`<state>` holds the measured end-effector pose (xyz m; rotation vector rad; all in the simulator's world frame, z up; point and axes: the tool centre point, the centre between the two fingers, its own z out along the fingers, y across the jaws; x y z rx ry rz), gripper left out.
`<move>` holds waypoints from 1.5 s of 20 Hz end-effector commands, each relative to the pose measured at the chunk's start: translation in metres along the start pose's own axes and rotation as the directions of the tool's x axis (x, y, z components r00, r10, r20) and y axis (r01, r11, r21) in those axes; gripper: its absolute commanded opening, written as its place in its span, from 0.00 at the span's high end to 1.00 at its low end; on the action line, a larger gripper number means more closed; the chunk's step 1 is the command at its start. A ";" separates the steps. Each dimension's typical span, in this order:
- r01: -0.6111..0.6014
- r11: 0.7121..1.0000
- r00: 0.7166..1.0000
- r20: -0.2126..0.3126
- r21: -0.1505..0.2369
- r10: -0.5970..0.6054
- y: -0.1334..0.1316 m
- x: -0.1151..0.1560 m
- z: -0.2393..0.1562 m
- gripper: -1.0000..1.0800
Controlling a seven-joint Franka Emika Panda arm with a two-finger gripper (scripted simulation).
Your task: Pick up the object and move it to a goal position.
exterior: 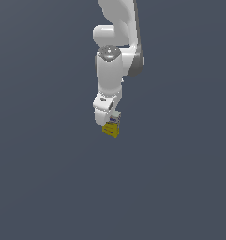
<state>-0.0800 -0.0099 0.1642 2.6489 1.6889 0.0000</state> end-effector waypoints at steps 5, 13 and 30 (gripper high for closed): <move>0.000 1.000 1.000 0.000 0.000 0.000 0.014 0.037 -0.019 1.00; 0.000 1.000 1.000 0.000 0.000 0.000 0.036 0.093 -0.049 1.00; 0.000 1.000 1.000 0.000 0.000 0.000 0.067 0.165 -0.086 1.00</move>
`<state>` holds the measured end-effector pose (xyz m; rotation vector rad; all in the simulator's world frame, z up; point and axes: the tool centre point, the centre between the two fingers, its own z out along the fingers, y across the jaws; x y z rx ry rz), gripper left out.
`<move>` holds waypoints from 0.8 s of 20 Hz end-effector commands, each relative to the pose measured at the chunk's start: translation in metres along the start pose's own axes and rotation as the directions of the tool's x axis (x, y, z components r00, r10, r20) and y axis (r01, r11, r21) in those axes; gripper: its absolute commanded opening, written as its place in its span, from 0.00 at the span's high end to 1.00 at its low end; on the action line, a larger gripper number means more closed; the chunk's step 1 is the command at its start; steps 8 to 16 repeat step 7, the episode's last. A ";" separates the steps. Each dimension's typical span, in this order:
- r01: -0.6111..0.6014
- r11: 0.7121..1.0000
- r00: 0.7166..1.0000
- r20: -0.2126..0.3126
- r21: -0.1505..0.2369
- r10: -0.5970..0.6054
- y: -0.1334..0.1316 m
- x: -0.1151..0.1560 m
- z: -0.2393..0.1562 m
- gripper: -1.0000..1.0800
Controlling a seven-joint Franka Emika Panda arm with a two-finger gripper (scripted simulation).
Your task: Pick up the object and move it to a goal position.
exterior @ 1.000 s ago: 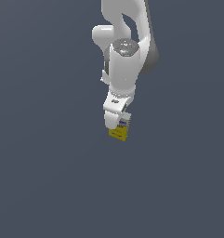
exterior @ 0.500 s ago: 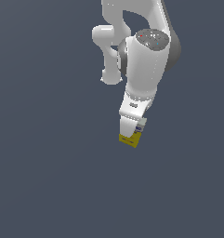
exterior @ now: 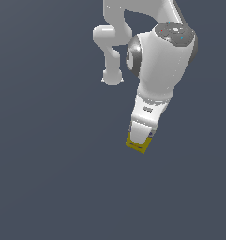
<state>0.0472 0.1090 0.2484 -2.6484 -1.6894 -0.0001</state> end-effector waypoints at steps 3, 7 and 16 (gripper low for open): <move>0.000 1.000 1.000 0.000 0.000 0.000 0.003 0.007 -0.004 1.00; 0.000 1.000 1.000 0.000 0.000 0.000 0.004 0.007 -0.004 1.00; 0.000 1.000 1.000 0.000 0.000 0.000 0.004 0.007 -0.004 1.00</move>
